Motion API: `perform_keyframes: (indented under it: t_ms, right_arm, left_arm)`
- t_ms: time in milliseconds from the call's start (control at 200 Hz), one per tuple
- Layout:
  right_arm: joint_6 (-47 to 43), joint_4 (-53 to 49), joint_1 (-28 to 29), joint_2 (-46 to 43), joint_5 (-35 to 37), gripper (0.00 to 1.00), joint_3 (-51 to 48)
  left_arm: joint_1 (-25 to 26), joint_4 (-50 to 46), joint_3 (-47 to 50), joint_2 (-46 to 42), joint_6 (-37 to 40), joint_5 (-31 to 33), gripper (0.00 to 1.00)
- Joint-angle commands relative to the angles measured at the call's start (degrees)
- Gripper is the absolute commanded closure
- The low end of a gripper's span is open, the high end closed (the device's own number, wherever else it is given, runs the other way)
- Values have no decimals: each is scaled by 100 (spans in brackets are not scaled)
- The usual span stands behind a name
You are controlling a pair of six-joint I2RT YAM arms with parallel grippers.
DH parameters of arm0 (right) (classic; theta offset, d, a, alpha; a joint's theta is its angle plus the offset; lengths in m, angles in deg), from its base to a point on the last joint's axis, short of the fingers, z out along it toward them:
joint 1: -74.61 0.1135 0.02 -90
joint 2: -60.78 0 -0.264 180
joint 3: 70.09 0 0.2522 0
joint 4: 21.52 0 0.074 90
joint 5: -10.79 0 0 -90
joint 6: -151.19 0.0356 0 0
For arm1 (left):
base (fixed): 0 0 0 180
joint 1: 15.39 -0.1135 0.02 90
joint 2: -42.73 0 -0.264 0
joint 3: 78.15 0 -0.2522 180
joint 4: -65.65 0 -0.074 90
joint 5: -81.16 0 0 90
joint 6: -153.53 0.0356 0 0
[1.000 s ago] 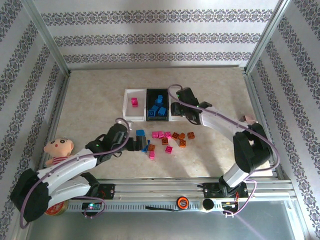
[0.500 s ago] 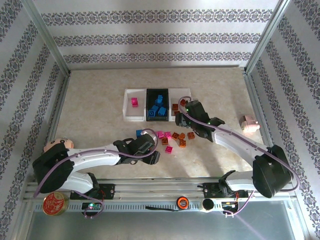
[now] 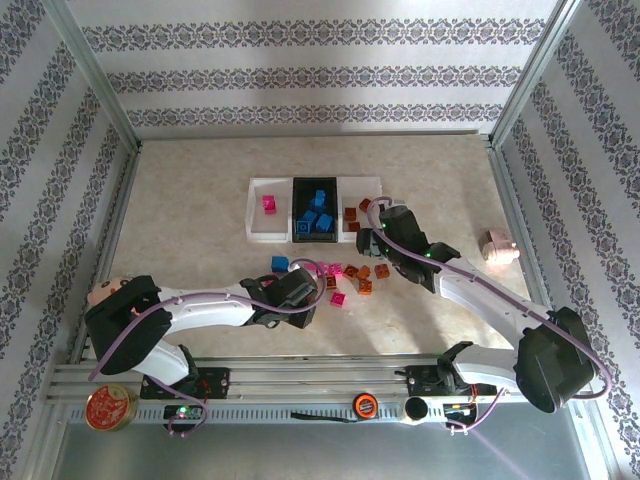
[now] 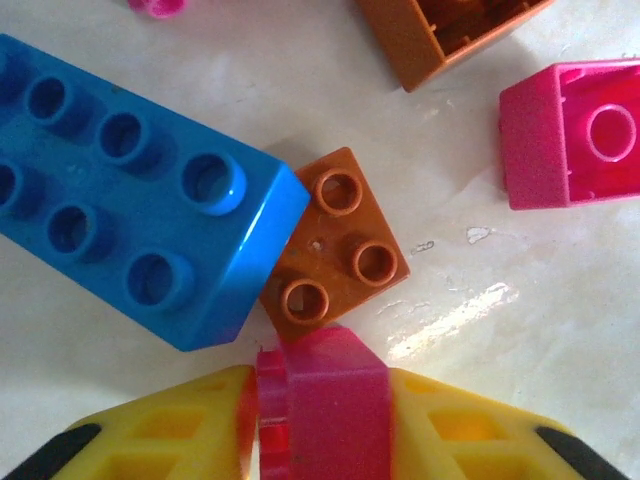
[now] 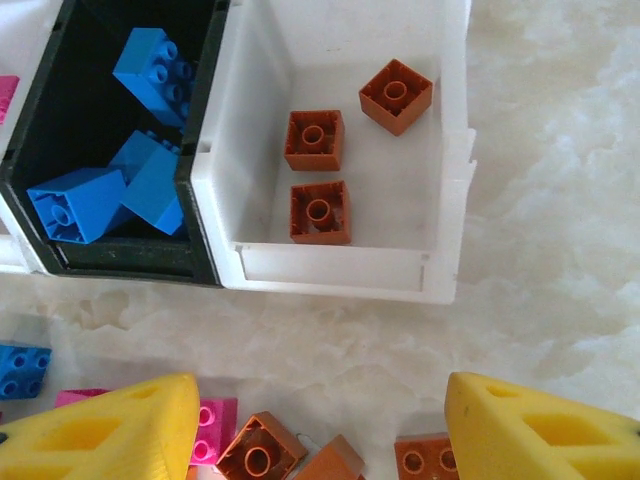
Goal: Sort the legos into containers by color
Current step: Pick up the lego from the middle-left of the table, then place the lego in the container.
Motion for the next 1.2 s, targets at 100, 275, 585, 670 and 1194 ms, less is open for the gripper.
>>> perform_keyframes:
  t_ms: [100,275,585,670,1194]
  right_arm:
    - [89,69,-88,-148,53,33,-158]
    - [150,92,-92,-256,20,33,-266]
    - [273,85,-71,-494,-74,33,-538]
    - [299,53,-53,-551,-83,33,-605]
    - [444,-109,437,-1249,-505,29,-1100]
  left_arm:
    - [93,-85,74,-661,-80,-106,70]
    - [-429,-290,-76,-1547,93,-91,71]
    - [-2655,399,-932,-1145,568,-368,76]
    - [-2911,556,-1278,-610,655,-148,76]
    - [-3559,713,-2669,1101,726,-198,44]
